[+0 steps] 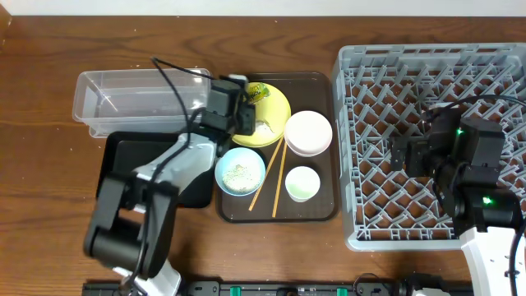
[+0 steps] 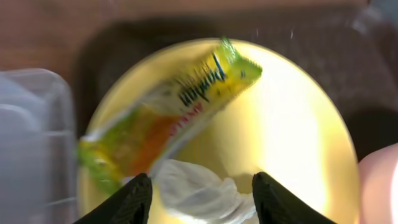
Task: Sort waste into correct bins and load items into the dishwasher rack
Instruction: 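Grasp the yellow snack wrapper and tissue with the left gripper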
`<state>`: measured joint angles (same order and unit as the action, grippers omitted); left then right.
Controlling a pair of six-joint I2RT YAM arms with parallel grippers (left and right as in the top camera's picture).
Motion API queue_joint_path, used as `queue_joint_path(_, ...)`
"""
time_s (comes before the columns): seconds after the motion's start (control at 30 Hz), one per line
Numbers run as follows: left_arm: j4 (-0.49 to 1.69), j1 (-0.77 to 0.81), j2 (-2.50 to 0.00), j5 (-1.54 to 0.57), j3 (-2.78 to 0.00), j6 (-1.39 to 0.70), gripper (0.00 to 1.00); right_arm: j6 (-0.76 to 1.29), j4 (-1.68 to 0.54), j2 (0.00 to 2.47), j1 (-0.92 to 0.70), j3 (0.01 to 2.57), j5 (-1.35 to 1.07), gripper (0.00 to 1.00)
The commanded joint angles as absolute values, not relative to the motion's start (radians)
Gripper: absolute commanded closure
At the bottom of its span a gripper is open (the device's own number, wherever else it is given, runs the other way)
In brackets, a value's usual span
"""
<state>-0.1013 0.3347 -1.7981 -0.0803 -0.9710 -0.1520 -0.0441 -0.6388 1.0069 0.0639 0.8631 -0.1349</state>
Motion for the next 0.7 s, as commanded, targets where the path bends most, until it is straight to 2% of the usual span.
queue_joint_path(0.0, -0.137, 0.350, -1.852, -0.085, -0.978, -0.131, 0.44, -0.031, -0.640, 1.000, 0.071, 0.883, -0.131, 0.01)
queue_joint_path(0.23, -0.174, 0.350, -1.924, -0.073, -0.978, -0.131, 0.45, -0.031, -0.640, 1.000, 0.071, 0.883, -0.131, 0.01)
queue_joint_path(0.33, -0.171, 0.350, -1.921, -0.069, -0.978, -0.131, 0.62, -0.031, -0.640, 1.000, 0.071, 0.883, -0.131, 0.01)
queue_joint_path(0.37, -0.171, 0.350, -1.918, -0.069, -0.978, -0.131, 0.73, -0.031, -0.641, 1.000, 0.071, 0.883, -0.131, 0.01)
queue_joint_path(0.47, -0.170, 0.350, -1.898, -0.069, -0.979, -0.132, 0.93, -0.031, -0.648, 1.000, 0.071, 0.883, -0.131, 0.01)
queue_joint_path(0.67, -0.146, 0.350, -1.758, -0.069, -0.979, -0.136, 0.94, -0.031, -0.655, 1.000, 0.071, 0.883, -0.123, 0.01)
